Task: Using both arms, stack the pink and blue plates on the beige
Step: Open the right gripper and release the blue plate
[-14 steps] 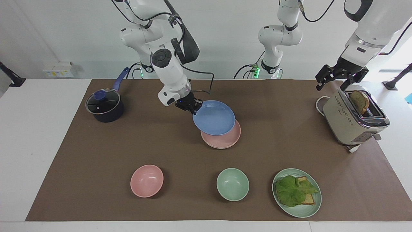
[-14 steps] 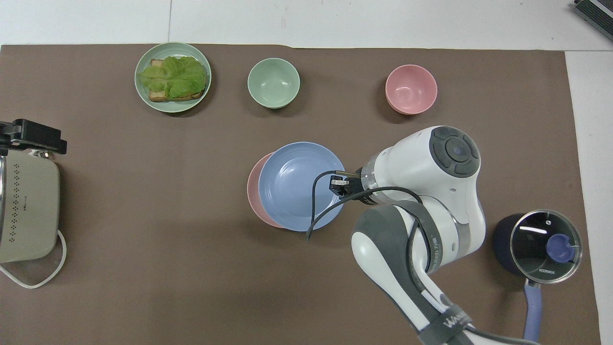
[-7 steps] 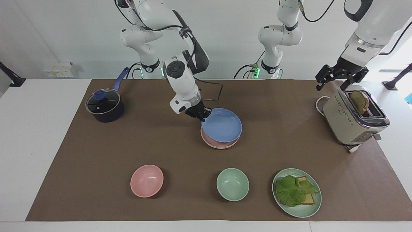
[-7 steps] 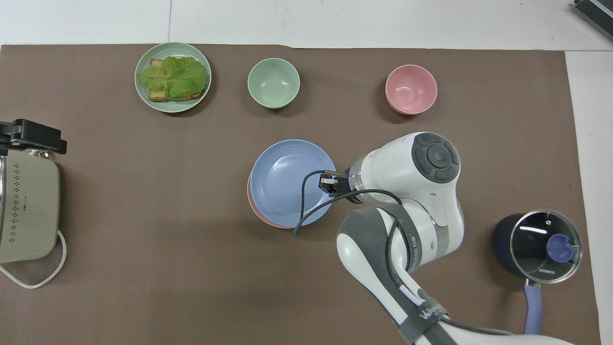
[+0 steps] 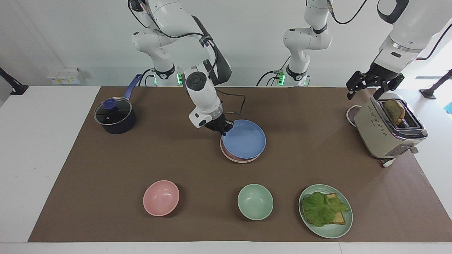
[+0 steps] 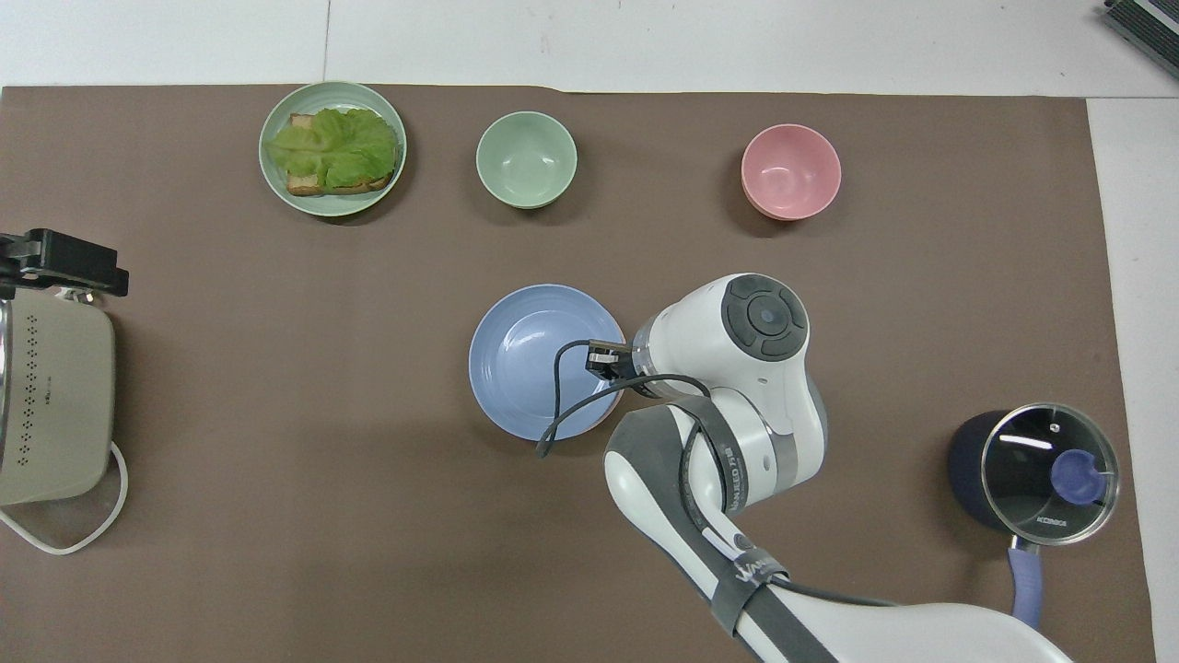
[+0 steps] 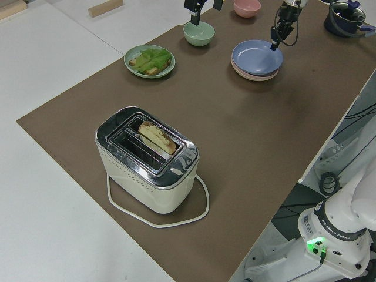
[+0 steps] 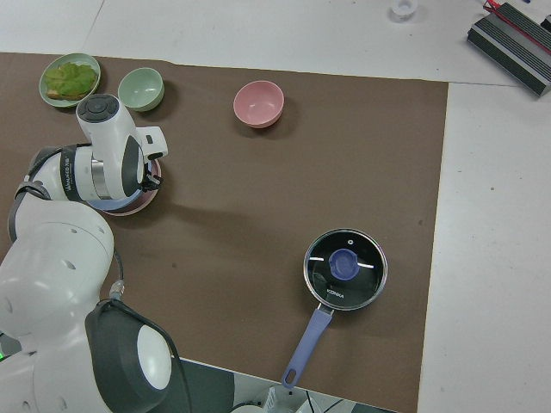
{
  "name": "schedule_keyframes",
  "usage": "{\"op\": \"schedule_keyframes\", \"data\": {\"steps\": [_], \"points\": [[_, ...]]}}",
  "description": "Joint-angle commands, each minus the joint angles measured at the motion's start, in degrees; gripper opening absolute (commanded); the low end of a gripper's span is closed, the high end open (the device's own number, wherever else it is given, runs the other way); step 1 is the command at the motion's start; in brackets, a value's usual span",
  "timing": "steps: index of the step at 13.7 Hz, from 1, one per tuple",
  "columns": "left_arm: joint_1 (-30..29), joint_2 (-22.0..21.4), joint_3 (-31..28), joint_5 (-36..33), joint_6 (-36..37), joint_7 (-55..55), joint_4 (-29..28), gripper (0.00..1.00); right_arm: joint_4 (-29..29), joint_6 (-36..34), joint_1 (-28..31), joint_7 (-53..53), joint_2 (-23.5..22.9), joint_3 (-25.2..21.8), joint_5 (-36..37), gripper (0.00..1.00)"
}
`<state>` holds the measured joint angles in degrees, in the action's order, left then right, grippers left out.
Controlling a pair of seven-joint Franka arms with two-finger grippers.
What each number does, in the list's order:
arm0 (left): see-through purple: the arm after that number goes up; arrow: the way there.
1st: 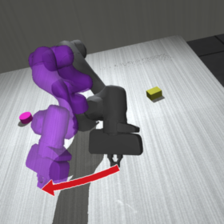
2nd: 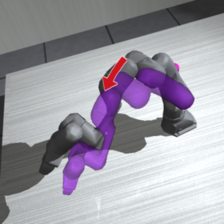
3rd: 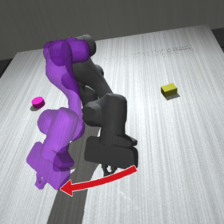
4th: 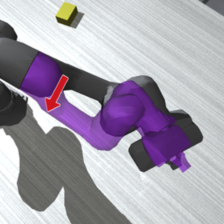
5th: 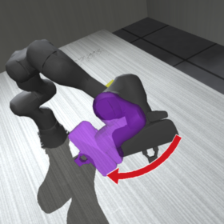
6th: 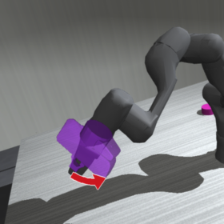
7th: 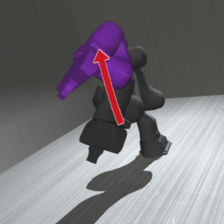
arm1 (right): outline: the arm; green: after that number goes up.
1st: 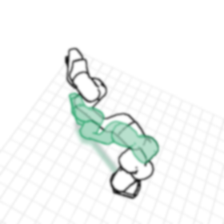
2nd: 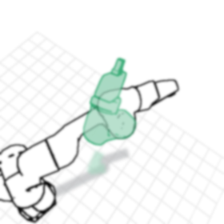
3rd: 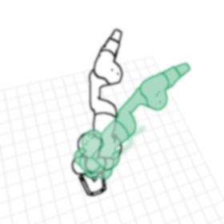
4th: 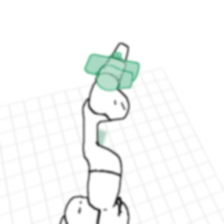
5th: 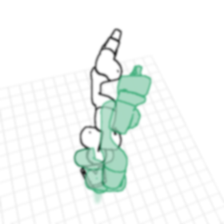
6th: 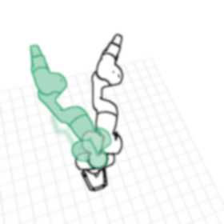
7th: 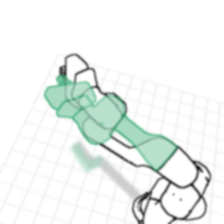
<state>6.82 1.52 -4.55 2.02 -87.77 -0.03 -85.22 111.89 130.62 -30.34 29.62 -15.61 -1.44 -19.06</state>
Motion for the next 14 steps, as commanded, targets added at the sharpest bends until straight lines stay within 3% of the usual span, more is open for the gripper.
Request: {"op": "schedule_keyframes", "data": {"steps": [1,3,5,7,10,14], "points": [[0.0,-0.5,0.0,-1.1,0.4,-0.5,-0.5,1.00,0.2,1.7,0.4,0.3,-0.5,0.1,-1.4,0.31],[0.0,-0.5,0.0,-1.1,0.4,-0.5,-0.5,1.00,-0.1,1.9,0.8,-0.2,-0.7,0.1,-1.3,0.47],[0.0,-0.5,0.0,-1.1,0.4,-0.5,-0.5,1.00,-0.5,1.8,1.1,-0.1,-0.9,0.1,-0.2,1.00],[0.0,-0.5,0.0,-1.1,0.4,-0.5,-0.5,1.00,-0.8,1.9,1.0,-0.2,-0.5,-0.3,3.2,1.00],[0.0,-0.5,0.0,-1.1,0.4,-0.5,-0.5,1.00,-1.1,1.7,4.9,-1.6,2.3,-0.4,16.1,1.00],[0.0,-0.5,0.0,-1.1,0.4,-0.5,-0.5,1.00,-1.7,-2.6,11.9,-11.1,7.6,-0.4,17.2,1.00]]}}
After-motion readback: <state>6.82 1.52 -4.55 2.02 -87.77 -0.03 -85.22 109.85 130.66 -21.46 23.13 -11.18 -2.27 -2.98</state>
